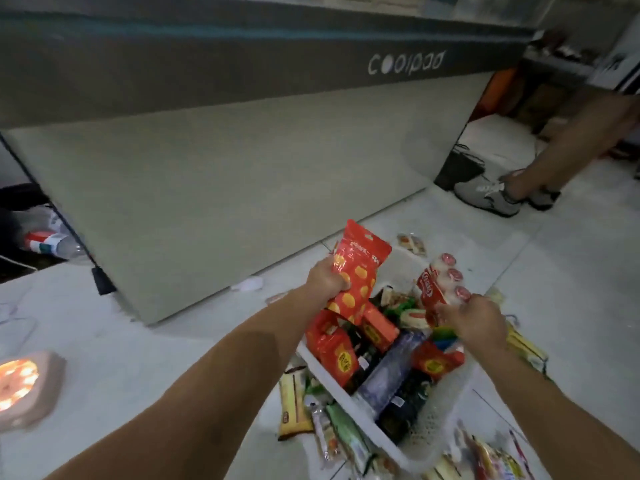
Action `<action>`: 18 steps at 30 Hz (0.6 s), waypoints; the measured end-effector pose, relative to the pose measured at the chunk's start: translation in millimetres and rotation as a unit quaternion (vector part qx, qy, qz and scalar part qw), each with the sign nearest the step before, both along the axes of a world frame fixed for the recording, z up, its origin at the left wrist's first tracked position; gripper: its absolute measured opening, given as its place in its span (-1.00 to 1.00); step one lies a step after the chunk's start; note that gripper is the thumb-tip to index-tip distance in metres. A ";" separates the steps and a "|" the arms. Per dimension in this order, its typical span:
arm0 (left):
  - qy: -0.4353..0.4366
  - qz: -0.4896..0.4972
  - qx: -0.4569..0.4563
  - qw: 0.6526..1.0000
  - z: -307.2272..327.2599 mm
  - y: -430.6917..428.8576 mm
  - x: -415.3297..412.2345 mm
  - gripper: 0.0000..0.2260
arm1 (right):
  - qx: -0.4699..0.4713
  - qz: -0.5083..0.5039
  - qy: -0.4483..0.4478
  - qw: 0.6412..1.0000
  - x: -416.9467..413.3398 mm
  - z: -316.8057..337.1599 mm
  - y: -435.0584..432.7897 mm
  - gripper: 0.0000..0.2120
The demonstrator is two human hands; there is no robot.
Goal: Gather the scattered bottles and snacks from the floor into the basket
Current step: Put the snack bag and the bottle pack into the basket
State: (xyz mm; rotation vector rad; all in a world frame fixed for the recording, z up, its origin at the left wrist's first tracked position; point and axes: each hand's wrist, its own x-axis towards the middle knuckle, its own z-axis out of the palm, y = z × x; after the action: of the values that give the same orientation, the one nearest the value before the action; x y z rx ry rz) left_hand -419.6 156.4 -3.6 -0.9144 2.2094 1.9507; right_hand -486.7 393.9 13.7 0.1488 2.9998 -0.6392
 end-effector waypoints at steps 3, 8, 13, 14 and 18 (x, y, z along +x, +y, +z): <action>-0.054 -0.090 -0.049 0.993 -29.9 21.2 -19.2 -0.74 | -0.015 -0.039 -0.023 0.999 -2.1 -33.6 2.4 -0.63; -0.114 -0.224 -0.246 0.936 -79.2 45.3 -22.2 -0.64 | -0.004 -0.020 -0.018 1.000 20.0 -84.4 -27.0 -0.54; -0.088 -0.242 -0.379 0.889 -92.9 56.0 -11.8 -0.60 | 0.015 0.015 -0.030 0.999 27.8 -101.7 -43.9 -0.44; -0.069 -0.250 -0.407 0.876 -94.6 55.5 -12.3 -0.56 | 0.032 0.015 -0.034 0.999 27.0 -104.5 -43.0 -0.46; -0.002 -0.269 -0.496 0.825 -92.9 48.2 -10.8 -0.32 | 0.130 0.007 -0.025 0.991 32.2 -109.2 -31.2 -0.40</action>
State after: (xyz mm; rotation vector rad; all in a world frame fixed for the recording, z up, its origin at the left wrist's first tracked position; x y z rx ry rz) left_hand -430.5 204.6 -96.5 -0.2050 3.0008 0.4820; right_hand -454.5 362.7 -95.5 0.1542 3.0184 -0.2349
